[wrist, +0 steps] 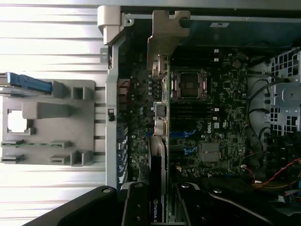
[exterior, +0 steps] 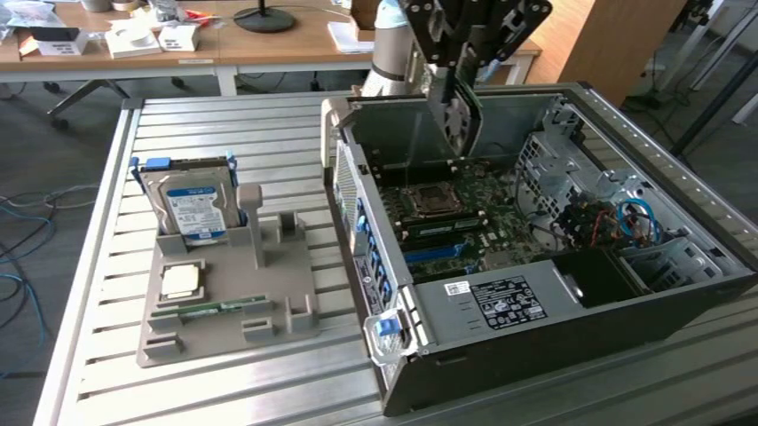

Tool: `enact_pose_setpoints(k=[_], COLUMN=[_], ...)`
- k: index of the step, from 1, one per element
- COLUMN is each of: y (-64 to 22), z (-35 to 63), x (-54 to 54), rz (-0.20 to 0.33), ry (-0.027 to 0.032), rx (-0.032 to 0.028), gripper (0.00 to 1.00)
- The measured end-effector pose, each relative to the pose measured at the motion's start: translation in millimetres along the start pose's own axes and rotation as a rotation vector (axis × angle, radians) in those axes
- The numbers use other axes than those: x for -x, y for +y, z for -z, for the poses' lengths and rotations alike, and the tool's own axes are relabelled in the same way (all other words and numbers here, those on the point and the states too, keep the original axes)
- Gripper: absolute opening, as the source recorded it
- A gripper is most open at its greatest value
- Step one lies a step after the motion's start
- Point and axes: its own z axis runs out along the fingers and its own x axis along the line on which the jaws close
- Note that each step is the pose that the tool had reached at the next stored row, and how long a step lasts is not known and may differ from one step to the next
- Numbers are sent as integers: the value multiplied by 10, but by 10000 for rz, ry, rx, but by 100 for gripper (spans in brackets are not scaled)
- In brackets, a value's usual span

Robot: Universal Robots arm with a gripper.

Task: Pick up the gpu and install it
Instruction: 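Pick up the gpu and move the gpu toward the slot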

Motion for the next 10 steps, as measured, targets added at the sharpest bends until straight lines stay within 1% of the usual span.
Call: enact_pose_setpoints(k=[10], y=[10], z=[-13], x=[453], rz=[-1], ry=[4], rx=[1], gripper=[27])
